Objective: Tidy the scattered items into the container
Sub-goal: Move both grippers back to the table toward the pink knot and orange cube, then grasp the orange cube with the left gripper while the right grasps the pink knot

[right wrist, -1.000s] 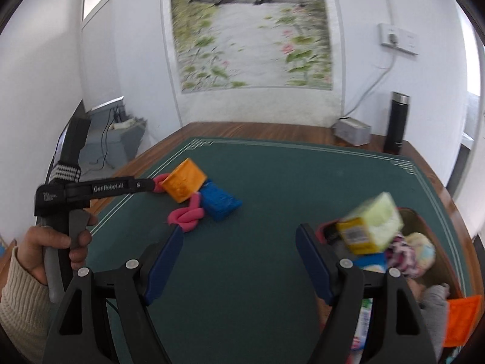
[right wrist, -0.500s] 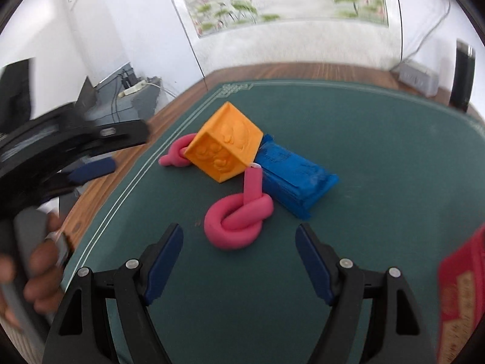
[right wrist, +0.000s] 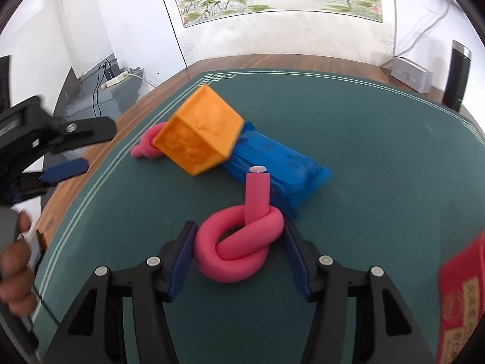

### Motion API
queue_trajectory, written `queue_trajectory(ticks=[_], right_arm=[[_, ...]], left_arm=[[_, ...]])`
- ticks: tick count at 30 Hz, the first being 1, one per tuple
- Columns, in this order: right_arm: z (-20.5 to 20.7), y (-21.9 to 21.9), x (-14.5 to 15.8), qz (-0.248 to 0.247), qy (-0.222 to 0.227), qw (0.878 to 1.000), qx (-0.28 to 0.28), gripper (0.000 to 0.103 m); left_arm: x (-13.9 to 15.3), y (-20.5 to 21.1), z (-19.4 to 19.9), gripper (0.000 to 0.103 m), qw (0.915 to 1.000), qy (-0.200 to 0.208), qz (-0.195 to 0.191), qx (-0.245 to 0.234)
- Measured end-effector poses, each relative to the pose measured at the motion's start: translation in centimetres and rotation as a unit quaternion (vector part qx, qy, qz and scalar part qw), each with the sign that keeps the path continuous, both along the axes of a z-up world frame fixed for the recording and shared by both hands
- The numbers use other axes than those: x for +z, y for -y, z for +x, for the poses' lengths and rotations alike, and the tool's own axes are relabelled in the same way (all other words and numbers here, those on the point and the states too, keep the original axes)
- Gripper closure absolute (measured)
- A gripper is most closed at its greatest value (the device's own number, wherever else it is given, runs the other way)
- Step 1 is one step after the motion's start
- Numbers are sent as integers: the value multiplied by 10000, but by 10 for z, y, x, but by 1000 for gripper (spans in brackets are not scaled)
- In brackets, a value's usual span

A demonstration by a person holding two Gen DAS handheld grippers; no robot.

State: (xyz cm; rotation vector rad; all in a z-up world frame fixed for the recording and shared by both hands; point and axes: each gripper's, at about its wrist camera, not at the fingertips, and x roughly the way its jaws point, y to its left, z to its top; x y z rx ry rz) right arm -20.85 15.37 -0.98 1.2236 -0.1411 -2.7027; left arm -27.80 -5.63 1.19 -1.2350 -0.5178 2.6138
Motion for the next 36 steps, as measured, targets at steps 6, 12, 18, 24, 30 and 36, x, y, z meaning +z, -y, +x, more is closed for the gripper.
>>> queue_trajectory(ticks=[6,12,18,24,30,36], right_arm=[[38,-28,-2,127,10,9999,16,43],[43,-43,-5,-115,24,9999,-84,43],[36,-36,-7,-156,21,9999,-48,43],[37,-34,-7,-176,18,9998,-43,43],[41,-33,-3,-171,-93,9998,-61,43],[65,-29,30,-154,-586,9982,20,43]], left_arm=[[-12,-29,-9,15,9998,146,47,-85],[-22,-52,-30,15,9989,308,319,-169],[-29,-61,-47,15,9987,316,389,-57],[-23,-64,-40,49,9988,242,410,-133],[-16,-67,-33,49,9987,169,430,-210],[11,-72,-16,49,9983,-152,477,-308]])
